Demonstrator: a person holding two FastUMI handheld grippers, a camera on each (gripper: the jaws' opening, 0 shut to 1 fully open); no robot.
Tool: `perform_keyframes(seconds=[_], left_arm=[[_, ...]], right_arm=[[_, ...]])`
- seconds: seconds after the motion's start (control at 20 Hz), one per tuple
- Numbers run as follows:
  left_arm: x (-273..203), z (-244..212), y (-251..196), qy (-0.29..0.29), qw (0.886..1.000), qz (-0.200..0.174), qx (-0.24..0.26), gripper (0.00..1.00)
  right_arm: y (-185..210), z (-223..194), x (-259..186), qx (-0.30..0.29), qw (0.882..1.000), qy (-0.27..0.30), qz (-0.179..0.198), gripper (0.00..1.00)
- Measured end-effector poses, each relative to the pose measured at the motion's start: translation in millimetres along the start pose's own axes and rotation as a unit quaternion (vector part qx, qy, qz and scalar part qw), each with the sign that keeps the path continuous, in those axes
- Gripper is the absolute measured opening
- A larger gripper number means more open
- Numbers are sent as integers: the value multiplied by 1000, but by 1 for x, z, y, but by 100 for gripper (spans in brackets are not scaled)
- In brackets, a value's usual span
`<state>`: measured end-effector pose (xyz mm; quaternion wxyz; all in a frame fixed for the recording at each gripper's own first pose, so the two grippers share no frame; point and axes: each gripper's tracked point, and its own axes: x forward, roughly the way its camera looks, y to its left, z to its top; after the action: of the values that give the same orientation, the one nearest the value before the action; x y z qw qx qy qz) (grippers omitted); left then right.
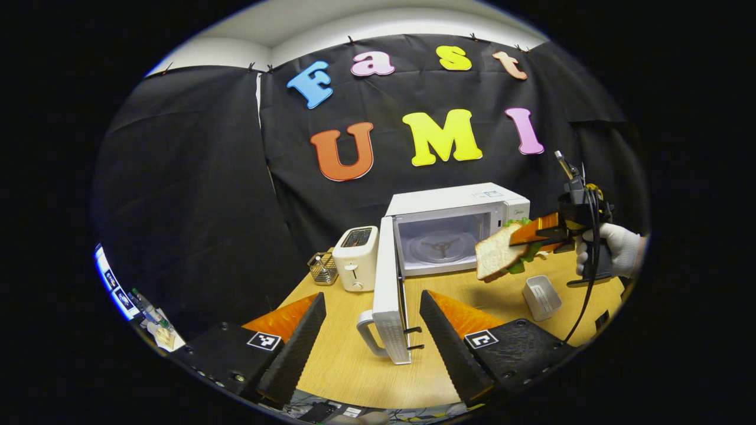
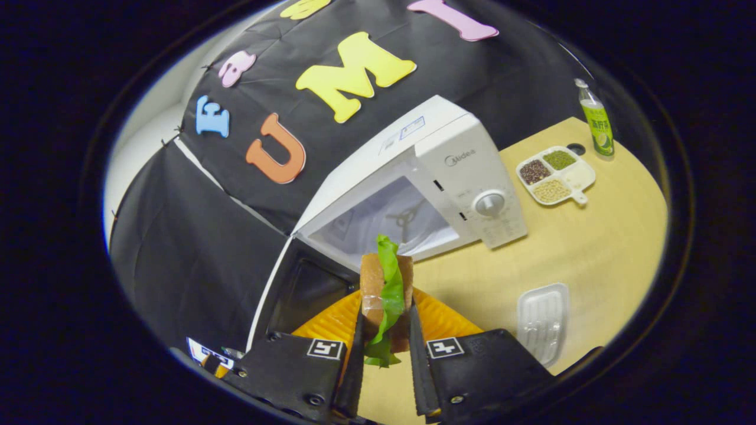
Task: Open the microwave oven with the left hand, put the food in, and close the microwave oven.
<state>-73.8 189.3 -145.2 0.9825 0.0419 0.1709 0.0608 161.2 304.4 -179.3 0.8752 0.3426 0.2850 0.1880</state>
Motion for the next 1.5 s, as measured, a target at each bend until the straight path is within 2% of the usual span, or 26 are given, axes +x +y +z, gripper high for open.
perform_keyframes(seconds=[0.25, 0.45, 0.75, 0.9, 1.1, 1.2, 1.25, 1.3, 1.45, 1.5], left_arm=[[9, -6, -8, 6, 1000, -17, -4, 97], [8, -10, -6, 13, 1000, -18, -7, 96], [10, -13, 7, 13, 1000, -3, 18, 97], [25, -16, 10, 12, 1000, 0, 23, 96], [35, -14, 14, 12, 1000, -3, 24, 97], [40, -12, 16, 12, 1000, 1, 28, 97], [41, -12, 17, 12, 999, 2, 30, 97], [41, -10, 17, 10, 999, 3, 32, 97], [42, -11, 15, 11, 999, 1, 33, 97], [41, -10, 15, 10, 999, 2, 34, 97]], right_arm=[[-1, 18, 64, 82, 993, -76, -24, 38], [-7, 35, 107, 164, 975, -141, -45, 38], [11, 49, 167, 174, 965, -193, -40, 38], [17, 51, 192, 182, 961, -206, -36, 38], [10, 61, 215, 175, 953, -244, -40, 38], [0, 53, 231, 176, 955, -234, -51, 39], [-7, 50, 236, 175, 956, -229, -57, 31], [-9, 49, 238, 164, 956, -233, -65, 32], [-17, 46, 242, 79, 963, -238, -99, 36], [-20, 45, 241, 46, 964, -234, -116, 43]])
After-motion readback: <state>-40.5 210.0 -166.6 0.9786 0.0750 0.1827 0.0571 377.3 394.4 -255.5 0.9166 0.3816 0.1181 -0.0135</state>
